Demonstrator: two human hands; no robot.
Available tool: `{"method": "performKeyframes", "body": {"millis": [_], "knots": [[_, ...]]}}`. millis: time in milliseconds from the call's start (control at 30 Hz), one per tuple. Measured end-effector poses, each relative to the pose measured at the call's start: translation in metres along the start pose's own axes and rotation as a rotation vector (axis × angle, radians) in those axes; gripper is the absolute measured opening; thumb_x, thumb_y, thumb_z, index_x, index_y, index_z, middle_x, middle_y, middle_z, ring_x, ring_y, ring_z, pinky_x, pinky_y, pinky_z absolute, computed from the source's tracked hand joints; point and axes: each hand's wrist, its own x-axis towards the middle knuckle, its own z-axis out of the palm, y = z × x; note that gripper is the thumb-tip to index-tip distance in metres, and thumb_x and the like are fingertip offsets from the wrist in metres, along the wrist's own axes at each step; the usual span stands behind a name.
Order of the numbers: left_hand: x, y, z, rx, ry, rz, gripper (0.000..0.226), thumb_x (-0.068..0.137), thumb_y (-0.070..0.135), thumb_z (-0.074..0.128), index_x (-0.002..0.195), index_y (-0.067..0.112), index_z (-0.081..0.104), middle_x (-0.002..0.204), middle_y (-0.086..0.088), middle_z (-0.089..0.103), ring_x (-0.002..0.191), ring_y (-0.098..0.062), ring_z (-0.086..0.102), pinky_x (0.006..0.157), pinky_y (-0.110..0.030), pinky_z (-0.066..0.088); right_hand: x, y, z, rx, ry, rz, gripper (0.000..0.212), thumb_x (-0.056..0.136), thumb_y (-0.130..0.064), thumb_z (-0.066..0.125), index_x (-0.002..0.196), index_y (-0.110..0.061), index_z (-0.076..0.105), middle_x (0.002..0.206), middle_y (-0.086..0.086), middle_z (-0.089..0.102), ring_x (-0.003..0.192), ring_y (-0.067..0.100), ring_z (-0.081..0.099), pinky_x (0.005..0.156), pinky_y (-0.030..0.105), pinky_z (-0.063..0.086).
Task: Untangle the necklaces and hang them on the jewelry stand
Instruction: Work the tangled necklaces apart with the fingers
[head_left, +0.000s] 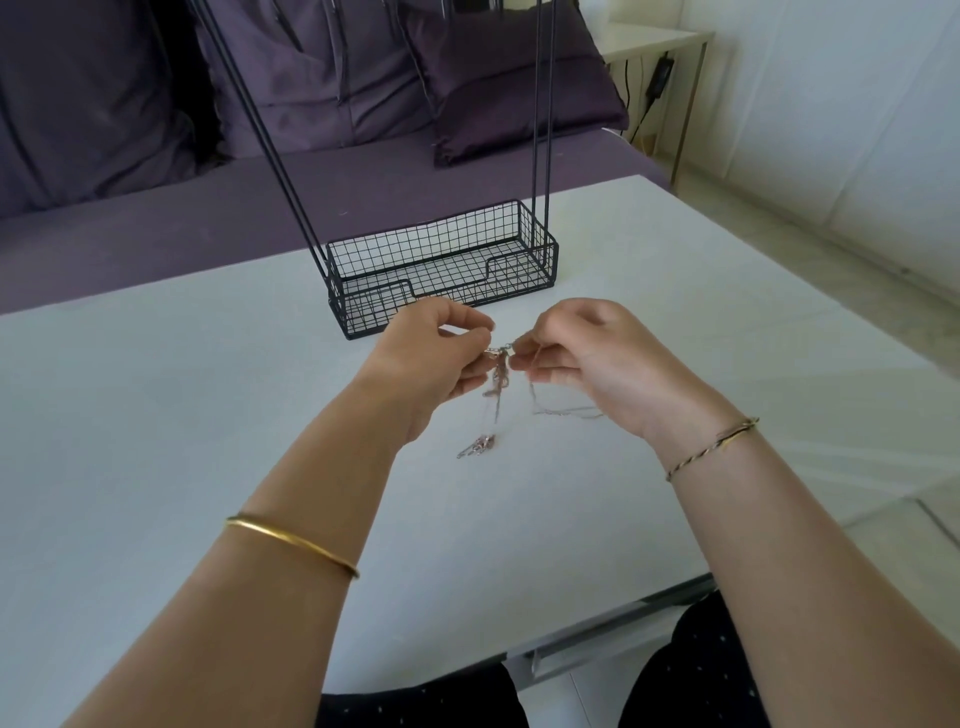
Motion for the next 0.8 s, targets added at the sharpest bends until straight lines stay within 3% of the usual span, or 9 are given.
{"method": "performKeyframes", "body": {"millis": [133,400,533,667,800], "knots": [[-0.0028,0.0024,0.0003,-0.034,-0.049,-0.005,0.007,0.092,0.003,0.058,0.09,0.009,0.059,0.069,-0.003,0.057,0.062,-0.01,0.059,0.083,-0.031,0.056,-0.0013,-0.0027,0.0007,0.108,0.013,-0.034,0.019,0.09,0.001,0.046,0.074,-0.006,0.053,0.07,0.007,0.064,0.062,0.019,0.064,0.07,0.031,0.056],[-0.0051,0.0037,-0.0011,0.045,-0.154,0.003,0.015,0.086,-0.004,0.063,0.095,0.008,0.063,0.08,-0.006,0.061,0.072,-0.013,0.058,0.085,-0.031,0.055,-0.0014,-0.0025,-0.0023,0.016,0.05,-0.052,0.018,0.089,-0.002,0.047,0.073,-0.011,0.053,0.063,0.001,0.061,0.049,0.01,0.04,0.055,0.024,0.042],[-0.0026,-0.0005,0.0001,0.291,-0.039,0.099,0.018,0.085,0.002,0.064,0.082,0.019,0.068,0.082,-0.003,0.065,0.077,-0.014,0.058,0.083,-0.033,0.054,-0.0029,-0.0037,-0.001,-0.08,0.05,-0.059,0.018,0.088,-0.004,0.049,0.073,-0.013,0.054,0.064,0.0,0.054,0.045,0.005,0.036,0.046,0.017,0.033],[-0.0022,-0.0018,-0.0006,0.34,0.047,0.184,0.019,0.086,0.006,0.063,0.083,0.025,0.065,0.077,0.003,0.06,0.07,-0.011,0.053,0.068,-0.024,0.048,-0.0037,-0.0052,-0.0023,-0.237,0.062,-0.071,0.014,0.085,-0.006,0.055,0.078,-0.015,0.064,0.06,-0.008,0.052,0.053,0.005,0.043,0.046,0.016,0.034],[0.0003,0.0018,-0.0017,0.196,0.058,0.143,0.022,0.085,0.002,0.058,0.085,0.023,0.064,0.082,-0.003,0.064,0.09,-0.022,0.064,0.09,-0.037,0.053,-0.0072,-0.0055,-0.0014,-0.335,-0.016,-0.108,0.009,0.086,-0.012,0.063,0.081,-0.016,0.069,0.045,-0.023,0.052,0.047,-0.007,0.047,0.046,0.006,0.034]]}}
